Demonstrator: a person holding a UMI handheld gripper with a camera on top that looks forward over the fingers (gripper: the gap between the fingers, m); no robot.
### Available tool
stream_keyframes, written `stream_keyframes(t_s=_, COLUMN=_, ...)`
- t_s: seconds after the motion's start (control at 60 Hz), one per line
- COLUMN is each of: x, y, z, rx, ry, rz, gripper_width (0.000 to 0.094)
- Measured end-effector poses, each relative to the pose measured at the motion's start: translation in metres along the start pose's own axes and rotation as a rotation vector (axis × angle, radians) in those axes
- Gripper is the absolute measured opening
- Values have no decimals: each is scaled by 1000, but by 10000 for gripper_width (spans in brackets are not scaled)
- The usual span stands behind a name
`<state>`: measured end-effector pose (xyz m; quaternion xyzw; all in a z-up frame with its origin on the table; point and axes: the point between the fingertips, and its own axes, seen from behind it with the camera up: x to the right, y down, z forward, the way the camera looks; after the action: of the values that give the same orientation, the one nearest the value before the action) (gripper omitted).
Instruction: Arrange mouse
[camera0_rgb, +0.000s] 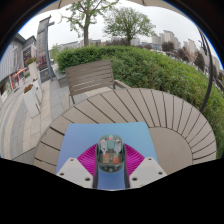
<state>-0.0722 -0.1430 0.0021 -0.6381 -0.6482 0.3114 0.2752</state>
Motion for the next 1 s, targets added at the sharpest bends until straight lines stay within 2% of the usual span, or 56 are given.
stream_keyframes(t_s=0.05, x=-3, y=12, z=10, rx=-19, ry=11, rz=-5, gripper_width=372)
stream_keyframes(t_s=0.083, x=-4, y=3, z=9, rx=21, ry=25, rz=-26, gripper_width=381)
stream_keyframes(t_s=0.133, x=-6, y=4, z=9, rx=11, ry=37, rz=-47, gripper_width=483)
stream_keyframes(t_s=0.167, x=-7, y=6, z=10, rx=-17, ry=41, rz=-32, gripper_width=604)
stream_keyframes(t_s=0.2, x=-13, y=5, z=5, rx=-28, ry=21, rz=-16, gripper_width=823)
stream_keyframes(t_s=0.217, x=-14, y=2, z=2, rx=-26, ry=15, rz=-8, gripper_width=856)
stream_keyframes(t_s=0.25, x=-14, y=-3, z=-7, rx=-25, ry=14, rz=0, gripper_width=812)
stream_keyframes(t_s=0.333, x=-7, y=-18, z=-39, rx=-18, ry=49, rz=4, gripper_width=863)
stream_keyframes(t_s=0.6, x=7, y=-33, z=-191, rx=-66, ry=96, rz=18, gripper_width=853)
stream_keyframes(t_s=0.783, x=26, y=-3, z=-279, rx=-101, ry=139, rz=39, gripper_width=851)
stream_keyframes(t_s=1.0, x=54, y=31, z=-329, rx=-109, ry=174, rz=66, gripper_width=852)
